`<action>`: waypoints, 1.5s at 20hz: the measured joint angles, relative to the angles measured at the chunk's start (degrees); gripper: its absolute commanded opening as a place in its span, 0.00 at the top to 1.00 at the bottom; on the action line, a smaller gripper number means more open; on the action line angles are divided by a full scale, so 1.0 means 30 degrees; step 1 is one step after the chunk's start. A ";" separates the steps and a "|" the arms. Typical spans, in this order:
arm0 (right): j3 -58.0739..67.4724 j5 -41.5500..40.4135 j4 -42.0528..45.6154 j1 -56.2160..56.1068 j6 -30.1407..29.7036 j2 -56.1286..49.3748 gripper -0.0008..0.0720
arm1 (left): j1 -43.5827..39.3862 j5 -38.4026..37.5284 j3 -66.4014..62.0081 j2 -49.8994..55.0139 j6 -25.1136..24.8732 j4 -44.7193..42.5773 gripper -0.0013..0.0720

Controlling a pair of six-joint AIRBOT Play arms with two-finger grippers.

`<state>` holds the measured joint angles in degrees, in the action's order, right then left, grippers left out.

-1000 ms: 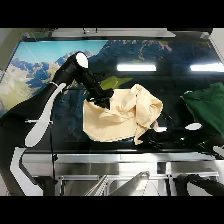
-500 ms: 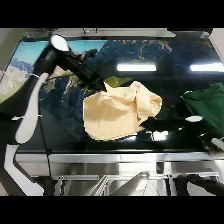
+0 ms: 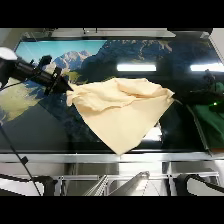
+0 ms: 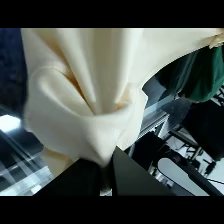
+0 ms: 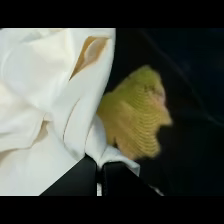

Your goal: Fold the shirts.

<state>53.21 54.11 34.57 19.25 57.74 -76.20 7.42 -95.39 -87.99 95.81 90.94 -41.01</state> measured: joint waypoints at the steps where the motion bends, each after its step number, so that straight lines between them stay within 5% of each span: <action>1: 0.0874 -0.0007 0.0066 -0.0182 0.0095 -0.0612 0.96 | 0.0452 0.0044 0.1115 -0.0291 -0.0211 0.0036 0.95; 6: 0.4838 -0.0073 0.0036 -0.1377 0.0270 -0.3716 0.92 | 0.2004 0.0291 0.6849 -0.1195 -0.1960 0.0044 0.95; 8: 0.5850 -0.0029 -0.0022 -0.1639 0.0335 -0.4277 0.36 | 0.2433 0.0357 0.8422 -0.1326 -0.2798 0.0058 0.88; 9: 0.6215 0.0087 -0.0022 -0.1683 0.0335 -0.4386 0.33 | 0.2667 0.0379 0.8925 -0.1355 -0.3104 0.0058 0.59; 10: 0.6484 0.0437 -0.0022 -0.1661 0.0335 -0.4430 0.33 | 0.2922 0.0379 0.9238 -0.1384 -0.3366 0.0066 0.52; 11: 0.6674 0.0969 -0.0029 -0.1574 0.0335 -0.4422 0.43 | 0.3177 0.0372 0.9355 -0.1399 -0.3555 0.0073 0.52; 12: 0.6819 0.1668 -0.0029 -0.1406 0.0335 -0.4364 0.68 | 0.3468 0.0335 0.9296 -0.1413 -0.3708 0.0087 0.52; 13: 0.6914 0.2470 -0.0022 -0.1173 0.0357 -0.4284 0.70 | 0.3723 0.0204 0.9049 -0.1421 -0.3847 0.0102 0.52; 15: 0.6936 0.4597 0.0211 -0.0670 0.0503 -0.4102 0.59 | 0.4131 -0.0073 0.8313 -0.1443 -0.3993 0.0124 0.52; 19: 0.4881 0.8072 0.0590 -0.0080 0.0918 -0.3177 0.59 | 0.4226 -0.0641 0.7082 -0.1902 -0.4335 0.0044 0.53; 24: -0.1836 0.9275 0.0743 0.0066 0.1056 0.0299 0.57 | 0.2157 0.0998 0.8845 -0.4845 -0.5399 -0.1923 0.53; 25: -0.3461 0.9056 0.0787 -0.0022 0.1122 0.1297 0.54 | 0.1552 0.1858 0.9413 -0.5559 -0.5479 -0.2914 0.53; 27: -0.6470 0.8313 0.0772 -0.0364 0.1260 0.3177 0.23 | 0.0415 0.3453 1.0418 -0.6776 -0.5348 -0.5100 0.52; 30: -0.9850 0.6433 0.0743 -0.1457 0.1406 0.5049 0.22 | -0.1078 0.5136 1.1562 -0.7963 -0.4466 -0.8327 0.52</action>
<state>23.66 73.41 36.80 14.87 61.95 -61.06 4.19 -79.99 -53.30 71.92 77.54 -66.00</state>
